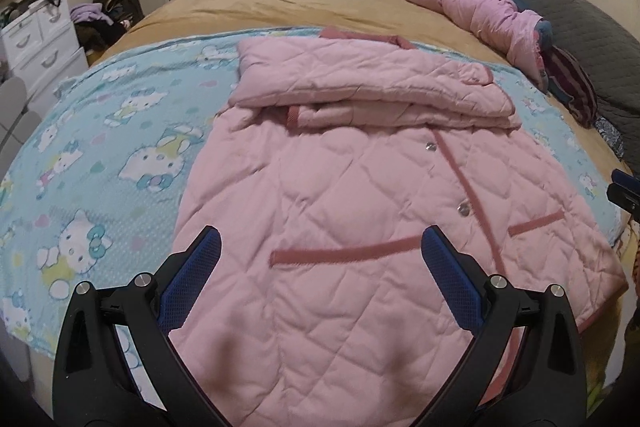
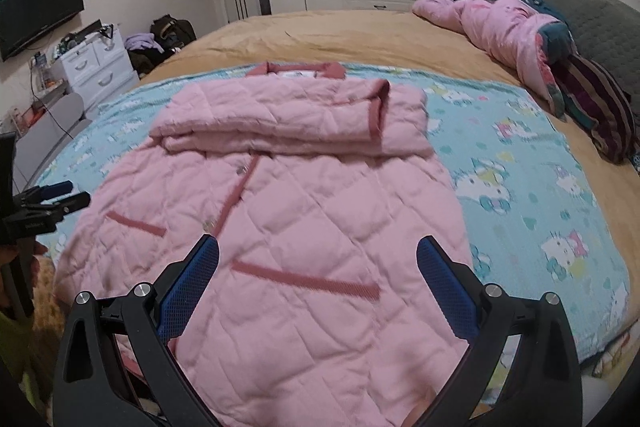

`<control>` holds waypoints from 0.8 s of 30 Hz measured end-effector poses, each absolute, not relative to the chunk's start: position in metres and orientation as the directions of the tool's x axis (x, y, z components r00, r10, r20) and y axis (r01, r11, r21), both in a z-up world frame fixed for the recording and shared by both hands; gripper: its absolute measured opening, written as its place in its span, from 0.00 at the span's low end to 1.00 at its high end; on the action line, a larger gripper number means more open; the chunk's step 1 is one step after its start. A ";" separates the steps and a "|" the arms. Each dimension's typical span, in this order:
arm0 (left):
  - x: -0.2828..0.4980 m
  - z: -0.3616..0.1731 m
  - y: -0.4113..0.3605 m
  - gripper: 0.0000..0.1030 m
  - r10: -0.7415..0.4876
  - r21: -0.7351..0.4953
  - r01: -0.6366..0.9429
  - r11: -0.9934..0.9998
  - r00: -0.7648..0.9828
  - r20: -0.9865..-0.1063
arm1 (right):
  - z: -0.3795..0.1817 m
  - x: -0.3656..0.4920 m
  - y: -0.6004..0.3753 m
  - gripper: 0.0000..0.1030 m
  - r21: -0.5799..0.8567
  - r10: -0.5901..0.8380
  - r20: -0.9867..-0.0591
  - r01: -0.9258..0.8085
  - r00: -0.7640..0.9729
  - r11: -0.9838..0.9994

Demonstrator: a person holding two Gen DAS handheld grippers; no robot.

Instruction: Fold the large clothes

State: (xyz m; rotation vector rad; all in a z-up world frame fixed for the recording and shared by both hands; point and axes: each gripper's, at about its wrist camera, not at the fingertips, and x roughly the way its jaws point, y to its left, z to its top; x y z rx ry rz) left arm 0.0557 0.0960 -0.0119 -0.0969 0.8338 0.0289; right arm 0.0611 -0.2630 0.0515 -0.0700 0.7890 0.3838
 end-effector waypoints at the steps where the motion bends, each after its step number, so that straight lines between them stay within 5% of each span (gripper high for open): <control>1: 0.053 -0.014 0.098 0.91 -0.010 -0.073 -0.066 0.995 0.669 -0.743 | 0.049 0.060 -0.266 0.96 0.085 0.308 -0.709 -0.357 0.635 0.930; 24: 0.017 -0.065 0.153 0.91 0.073 -0.030 -0.176 0.984 0.552 -0.831 | 0.002 0.043 -0.312 0.96 0.072 0.216 -0.810 -0.273 0.545 0.959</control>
